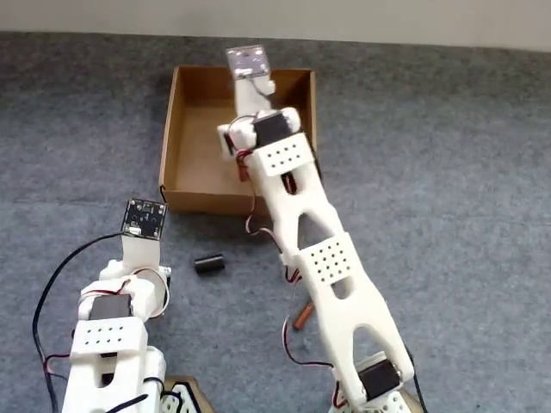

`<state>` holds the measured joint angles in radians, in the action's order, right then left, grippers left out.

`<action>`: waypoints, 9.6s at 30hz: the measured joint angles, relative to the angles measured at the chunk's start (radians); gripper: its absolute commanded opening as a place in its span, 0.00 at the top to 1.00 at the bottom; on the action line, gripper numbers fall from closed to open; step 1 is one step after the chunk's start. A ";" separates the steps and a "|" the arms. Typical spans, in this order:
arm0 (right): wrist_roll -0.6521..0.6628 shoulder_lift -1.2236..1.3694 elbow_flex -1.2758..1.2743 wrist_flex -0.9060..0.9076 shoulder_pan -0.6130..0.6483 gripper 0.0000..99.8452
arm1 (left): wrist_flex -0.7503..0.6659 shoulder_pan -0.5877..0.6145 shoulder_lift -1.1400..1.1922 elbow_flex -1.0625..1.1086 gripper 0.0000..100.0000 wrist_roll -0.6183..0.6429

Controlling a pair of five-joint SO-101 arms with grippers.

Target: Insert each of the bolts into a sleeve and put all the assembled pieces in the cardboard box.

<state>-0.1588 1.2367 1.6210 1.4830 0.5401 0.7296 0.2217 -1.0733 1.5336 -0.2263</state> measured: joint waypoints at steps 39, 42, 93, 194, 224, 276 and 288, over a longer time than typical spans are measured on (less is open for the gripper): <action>-0.161 0.038 0.031 0.121 -0.049 0.85 | 0.000 0.000 0.000 0.000 0.98 0.000; -0.161 -0.023 0.031 0.181 -0.080 0.85 | 0.000 0.000 0.000 0.000 0.98 0.000; -0.006 -1.424 -1.208 0.206 -0.106 0.87 | 0.000 0.000 0.000 0.000 0.98 0.000; 0.278 -1.063 -2.059 -0.628 0.275 0.95 | -0.115 0.588 0.000 -0.058 0.98 0.318; 0.278 -1.823 -2.593 -0.486 -0.419 0.99 | -0.115 0.476 0.000 -0.058 0.98 0.318; 0.325 -2.031 -2.639 -0.348 -0.535 0.99 | -0.086 0.315 0.000 -0.058 0.98 0.158; 0.227 -2.676 -2.886 -0.371 -0.624 0.99 | 0.350 -0.183 0.000 -0.281 0.88 -0.155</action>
<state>0.0683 -1.4392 -1.2651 1.1116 -0.0844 1.0794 0.0391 -1.0733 1.2528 -0.3813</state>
